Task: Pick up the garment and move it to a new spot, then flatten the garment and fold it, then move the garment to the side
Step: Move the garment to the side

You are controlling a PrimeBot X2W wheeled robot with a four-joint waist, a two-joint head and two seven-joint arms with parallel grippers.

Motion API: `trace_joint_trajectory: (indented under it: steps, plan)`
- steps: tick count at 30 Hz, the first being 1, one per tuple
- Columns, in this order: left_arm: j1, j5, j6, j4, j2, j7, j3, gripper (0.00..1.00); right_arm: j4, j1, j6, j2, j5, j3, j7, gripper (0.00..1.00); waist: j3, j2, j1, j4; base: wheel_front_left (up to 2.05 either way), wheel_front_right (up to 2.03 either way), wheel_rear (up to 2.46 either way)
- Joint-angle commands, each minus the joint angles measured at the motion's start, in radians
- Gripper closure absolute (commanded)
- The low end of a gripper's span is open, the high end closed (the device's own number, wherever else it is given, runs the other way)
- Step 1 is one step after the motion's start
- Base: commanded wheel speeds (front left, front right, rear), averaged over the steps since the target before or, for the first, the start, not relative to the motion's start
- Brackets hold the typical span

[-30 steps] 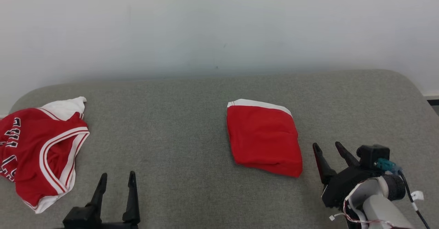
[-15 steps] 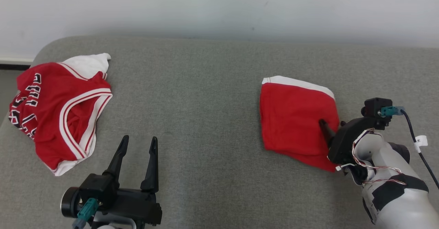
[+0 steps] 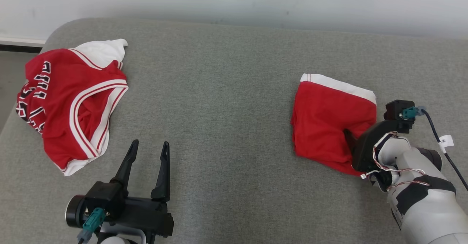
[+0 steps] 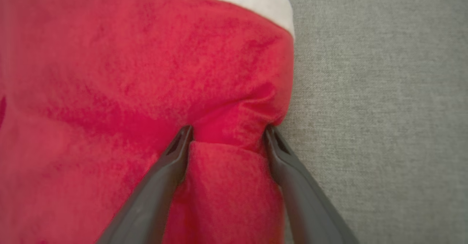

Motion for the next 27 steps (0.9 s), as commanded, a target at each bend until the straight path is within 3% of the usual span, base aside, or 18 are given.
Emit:
trace_joint_trajectory:
  steps: [1,2,3,8,14,21,27]
  plan:
    - [-0.006,0.001,-0.005,0.001,0.0,-0.001,0.002,0.0,0.045,0.038,-0.003,0.014,-0.014,0.012,0.029,0.0,0.002,0.0,0.0,-0.01,0.0,0.0,0.0]
    - [-0.006,0.002,-0.005,0.002,0.001,-0.001,0.003,0.0,0.048,0.037,-0.003,0.015,-0.022,0.019,0.031,0.27,0.003,0.0,0.0,-0.015,0.0,0.0,0.0]
    - [-0.01,0.002,-0.004,0.001,0.0,-0.001,0.005,0.0,0.052,0.028,-0.003,0.012,-0.04,0.036,0.031,1.0,0.008,0.0,0.0,-0.025,0.0,0.0,0.0]
    - [-0.019,0.008,-0.001,-0.01,0.001,-0.001,0.021,0.0,0.028,-0.005,-0.004,-0.012,-0.096,0.11,0.042,1.0,0.026,0.0,0.0,-0.063,0.0,0.0,0.0]
    - [-0.031,0.017,0.0,-0.045,0.008,-0.001,0.082,0.0,-0.078,-0.076,-0.004,-0.073,-0.167,0.328,0.071,1.0,0.078,0.0,0.0,-0.183,0.0,0.0,0.0]
    - [-0.052,0.035,-0.008,-0.106,0.008,-0.001,0.126,0.0,-0.199,-0.15,-0.003,-0.233,-0.149,0.522,0.041,1.0,0.15,0.0,0.0,-0.316,0.0,0.0,0.0]
    - [-0.081,0.054,-0.023,-0.163,0.007,-0.001,0.116,0.0,-0.264,-0.204,-0.003,-0.384,-0.113,0.616,-0.022,1.0,0.214,0.0,0.0,-0.375,0.0,0.0,0.0]
